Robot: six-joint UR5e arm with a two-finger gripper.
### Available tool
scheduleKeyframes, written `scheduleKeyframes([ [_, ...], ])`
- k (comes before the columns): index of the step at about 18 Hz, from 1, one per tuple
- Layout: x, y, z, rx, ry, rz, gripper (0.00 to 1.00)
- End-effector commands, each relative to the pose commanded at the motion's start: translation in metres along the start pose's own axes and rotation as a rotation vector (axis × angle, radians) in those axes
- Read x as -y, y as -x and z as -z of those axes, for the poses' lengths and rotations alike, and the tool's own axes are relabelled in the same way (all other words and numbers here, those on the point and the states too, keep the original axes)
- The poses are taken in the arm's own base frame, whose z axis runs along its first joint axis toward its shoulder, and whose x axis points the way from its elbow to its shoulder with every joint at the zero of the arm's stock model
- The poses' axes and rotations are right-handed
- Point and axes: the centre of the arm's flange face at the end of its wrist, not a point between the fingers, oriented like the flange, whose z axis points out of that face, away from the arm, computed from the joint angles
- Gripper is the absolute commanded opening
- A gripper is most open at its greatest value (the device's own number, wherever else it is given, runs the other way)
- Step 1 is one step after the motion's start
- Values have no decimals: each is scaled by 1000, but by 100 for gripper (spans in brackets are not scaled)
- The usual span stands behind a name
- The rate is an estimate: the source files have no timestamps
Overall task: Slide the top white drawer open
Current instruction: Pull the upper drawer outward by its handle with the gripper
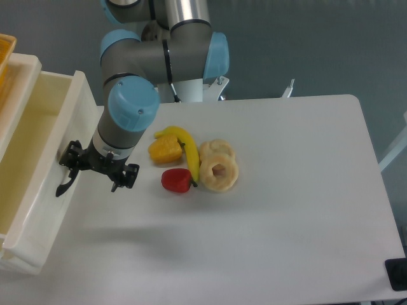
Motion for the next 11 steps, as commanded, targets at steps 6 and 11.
scheduleKeyframes([
  [6,-2,21,9,23,-8,30,100],
  [11,-2,33,17,27,-21,48,100],
])
